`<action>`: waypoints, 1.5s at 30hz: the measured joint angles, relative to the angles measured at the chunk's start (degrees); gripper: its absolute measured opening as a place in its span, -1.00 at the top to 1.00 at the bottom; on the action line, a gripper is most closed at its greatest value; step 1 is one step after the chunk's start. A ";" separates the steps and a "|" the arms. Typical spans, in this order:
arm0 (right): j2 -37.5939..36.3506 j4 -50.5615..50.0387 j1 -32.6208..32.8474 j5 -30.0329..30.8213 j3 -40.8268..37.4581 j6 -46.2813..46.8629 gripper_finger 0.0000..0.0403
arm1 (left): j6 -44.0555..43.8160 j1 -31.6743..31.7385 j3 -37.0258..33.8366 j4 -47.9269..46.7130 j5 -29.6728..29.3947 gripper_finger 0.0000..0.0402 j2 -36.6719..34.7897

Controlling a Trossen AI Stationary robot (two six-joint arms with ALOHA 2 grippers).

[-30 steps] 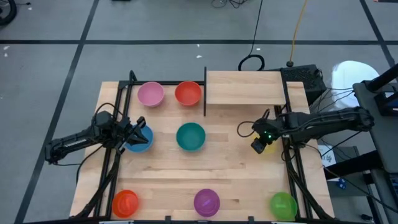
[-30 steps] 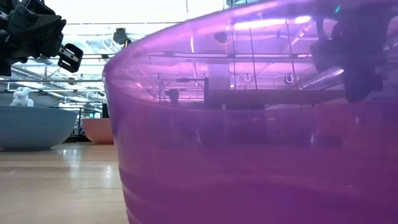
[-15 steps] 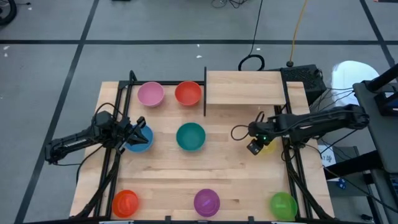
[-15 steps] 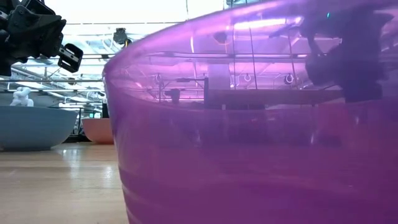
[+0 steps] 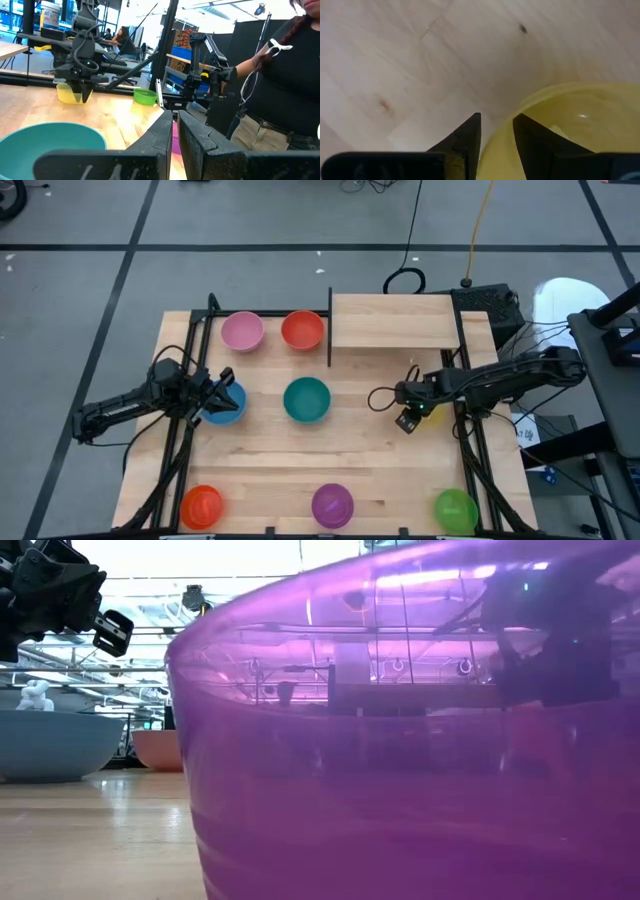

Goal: Place and stack bowls onto a shelf
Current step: Put the yellow bowl on the shelf

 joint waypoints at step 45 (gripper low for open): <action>-6.30 -37.97 -11.00 23.00 46.62 -27.48 1.00 | 0.31 0.00 0.00 0.00 -0.02 0.84 0.00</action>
